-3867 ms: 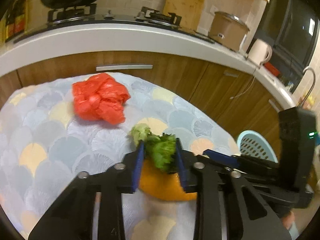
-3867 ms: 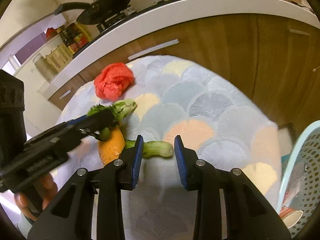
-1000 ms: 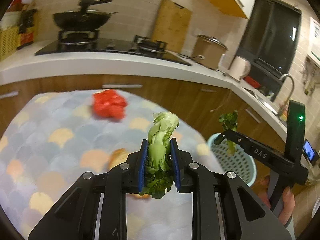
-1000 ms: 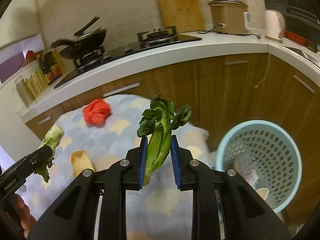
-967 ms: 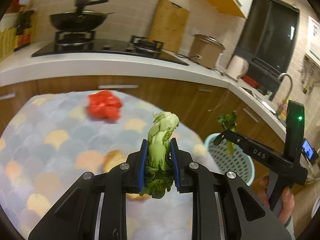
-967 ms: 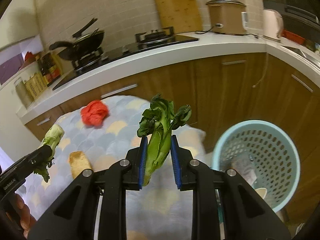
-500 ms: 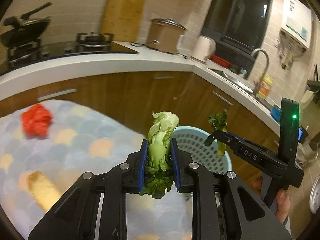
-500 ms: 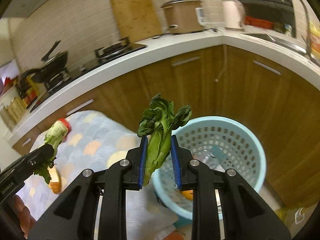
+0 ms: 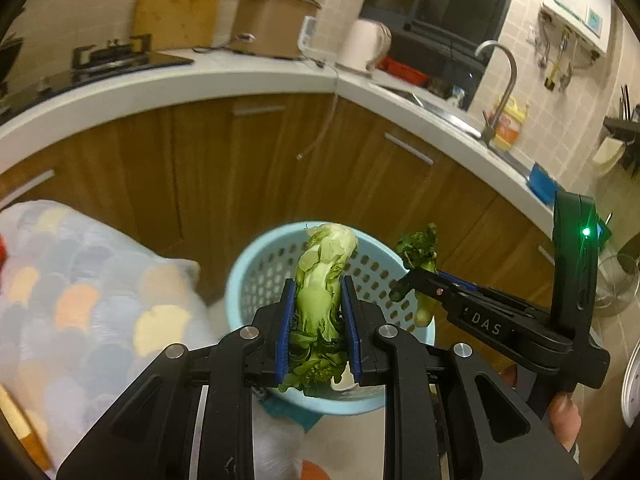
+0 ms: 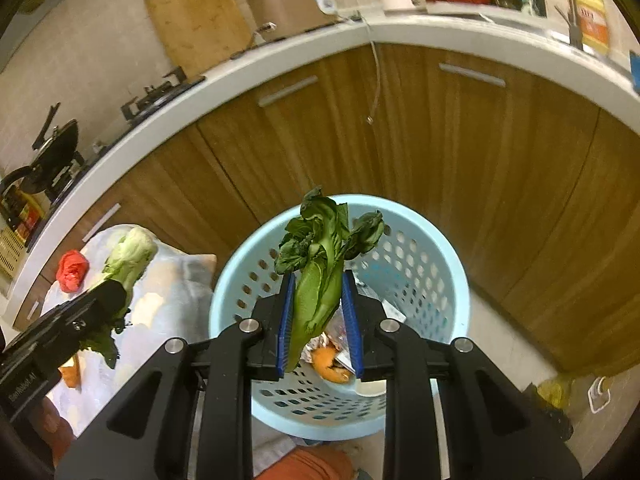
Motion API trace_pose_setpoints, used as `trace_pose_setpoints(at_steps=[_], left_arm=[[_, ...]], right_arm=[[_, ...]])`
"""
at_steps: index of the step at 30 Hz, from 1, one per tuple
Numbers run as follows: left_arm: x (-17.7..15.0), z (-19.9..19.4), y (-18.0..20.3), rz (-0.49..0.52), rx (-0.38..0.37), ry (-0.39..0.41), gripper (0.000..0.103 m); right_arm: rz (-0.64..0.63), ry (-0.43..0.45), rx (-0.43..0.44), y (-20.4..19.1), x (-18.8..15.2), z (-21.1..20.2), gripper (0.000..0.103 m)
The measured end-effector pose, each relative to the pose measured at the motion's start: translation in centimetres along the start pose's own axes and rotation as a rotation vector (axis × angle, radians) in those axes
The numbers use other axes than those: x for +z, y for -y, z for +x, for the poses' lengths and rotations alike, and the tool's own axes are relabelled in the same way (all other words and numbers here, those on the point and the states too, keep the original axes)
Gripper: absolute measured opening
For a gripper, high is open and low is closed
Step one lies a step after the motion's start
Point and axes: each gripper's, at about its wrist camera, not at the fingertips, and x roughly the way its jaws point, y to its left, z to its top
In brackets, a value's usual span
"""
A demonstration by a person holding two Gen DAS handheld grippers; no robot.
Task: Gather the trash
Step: 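Carry both vegetable pieces over the basket and open both tools, then move both open tools back over the table toward the bread crust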
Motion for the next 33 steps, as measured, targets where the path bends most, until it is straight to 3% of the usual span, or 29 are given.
trace_pose_setpoints(at_steps=[11,12,13,14,16,17,26,33], left_arm=[[-0.4,3.8,1.4,0.021,-0.011,-0.057,0.022],[-0.5,3.8,1.2,0.016,-0.002,-0.056,0.03],[-0.6,3.8,1.0,0.009,0.004,-0.055,0.045],[-0.6,3.6,0.8,0.003,0.012,-0.048,0.05],[-0.6,3.2,0.5,-0.001,0.024,-0.039,0.051],[-0.6,2.9,0.3,-0.006,0.023,-0.036,0.052],[-0.9,-0.4,-1.4,-0.052,0.041,0.012,0.052],[-2.5,-4.4,-4.2,-0.119,0.092,0.052,0.054]], right_arm=[[0.023,-0.069,0.012,1.7,-0.5,2.0,0.022],[0.021,-0.075,0.011,1.7,-0.6,2.2,0.022],[0.021,-0.086,0.012,1.7,-0.6,2.4,0.026],[0.029,-0.096,0.019,1.8,-0.7,2.6,0.029],[0.048,-0.1,0.027,2.1,-0.8,2.7,0.053],[0.056,-0.095,0.031,2.2,-0.9,2.6,0.055],[0.023,-0.069,0.057,0.7,-0.7,1.1,0.055],[-0.056,-0.046,0.124,-3.5,-1.2,0.2,0.055]])
